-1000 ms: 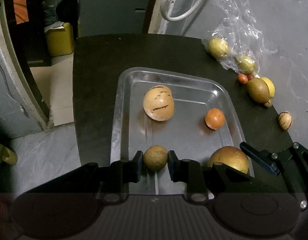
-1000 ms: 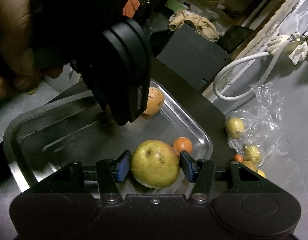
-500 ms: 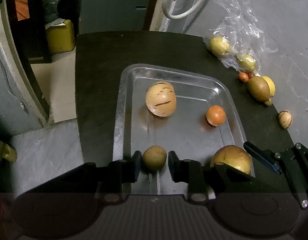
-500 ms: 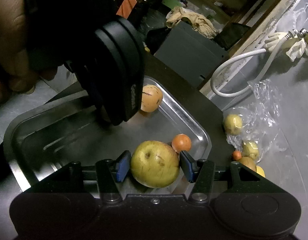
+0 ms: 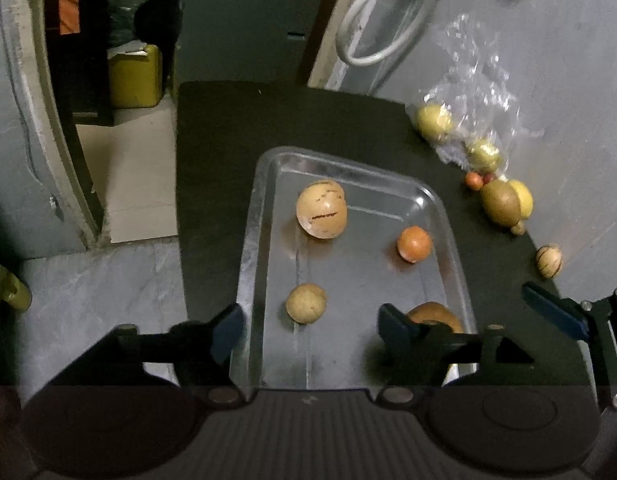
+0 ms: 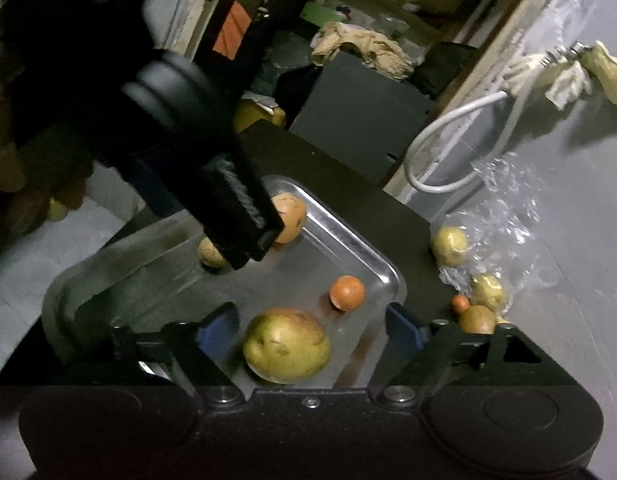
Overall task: Organize fruits
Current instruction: 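Open the left tool to drop the small fruit while the right tool releases the pear into the tray, then lift both open tools up and away from the tray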
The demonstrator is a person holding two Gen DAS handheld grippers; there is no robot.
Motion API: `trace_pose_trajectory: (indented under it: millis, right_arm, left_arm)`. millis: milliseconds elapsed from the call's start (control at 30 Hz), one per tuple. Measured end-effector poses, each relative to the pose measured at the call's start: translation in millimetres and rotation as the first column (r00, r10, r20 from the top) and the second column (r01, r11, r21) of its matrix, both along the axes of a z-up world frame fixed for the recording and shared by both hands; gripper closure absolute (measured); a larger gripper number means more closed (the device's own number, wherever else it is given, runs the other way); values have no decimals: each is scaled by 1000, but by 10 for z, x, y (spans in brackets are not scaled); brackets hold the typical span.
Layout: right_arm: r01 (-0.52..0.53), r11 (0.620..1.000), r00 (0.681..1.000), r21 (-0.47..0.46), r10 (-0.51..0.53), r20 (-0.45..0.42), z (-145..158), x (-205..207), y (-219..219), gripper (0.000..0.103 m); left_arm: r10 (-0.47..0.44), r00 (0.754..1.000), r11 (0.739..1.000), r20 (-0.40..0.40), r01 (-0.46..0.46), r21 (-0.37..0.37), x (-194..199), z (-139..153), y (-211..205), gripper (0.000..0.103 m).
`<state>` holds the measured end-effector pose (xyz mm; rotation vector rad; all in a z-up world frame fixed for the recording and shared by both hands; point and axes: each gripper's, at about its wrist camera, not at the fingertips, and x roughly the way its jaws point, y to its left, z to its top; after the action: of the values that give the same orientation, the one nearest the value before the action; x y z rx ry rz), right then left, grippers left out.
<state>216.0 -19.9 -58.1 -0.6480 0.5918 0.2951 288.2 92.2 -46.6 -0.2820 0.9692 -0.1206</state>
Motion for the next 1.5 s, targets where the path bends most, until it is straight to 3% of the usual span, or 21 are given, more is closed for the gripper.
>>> trace_pose_trajectory:
  millis: [167, 467, 733, 1000, 1233, 1500]
  right_arm:
    - [25, 1000, 999, 18, -24, -34, 152, -177, -81, 7]
    - [182, 972, 967, 148, -149, -207, 188, -556, -239, 2]
    - [253, 955, 938, 151, -205, -278, 106, -671, -398, 1]
    - [348, 927, 894, 141, -283, -348, 72, -636, -657, 1]
    - [482, 863, 834, 150, -399, -380, -21, -445, -931, 1]
    - [491, 853, 847, 175, -421, -324, -4, -379, -1149, 1]
  left_arm:
    - [11, 999, 1000, 45, -10, -24, -217, 142, 95, 4]
    - [-47, 994, 999, 98, 47, 4, -703, 230, 173, 1]
    - [-88, 996, 995, -28, 89, 36, -1003, 36, 175, 1]
    - [-106, 980, 989, -171, 122, 85, -1089, -56, 144, 1]
    - [-66, 981, 988, -184, 90, 127, -1051, -10, 126, 1]
    - [-49, 980, 989, -194, 74, 126, -949, 15, -93, 1]
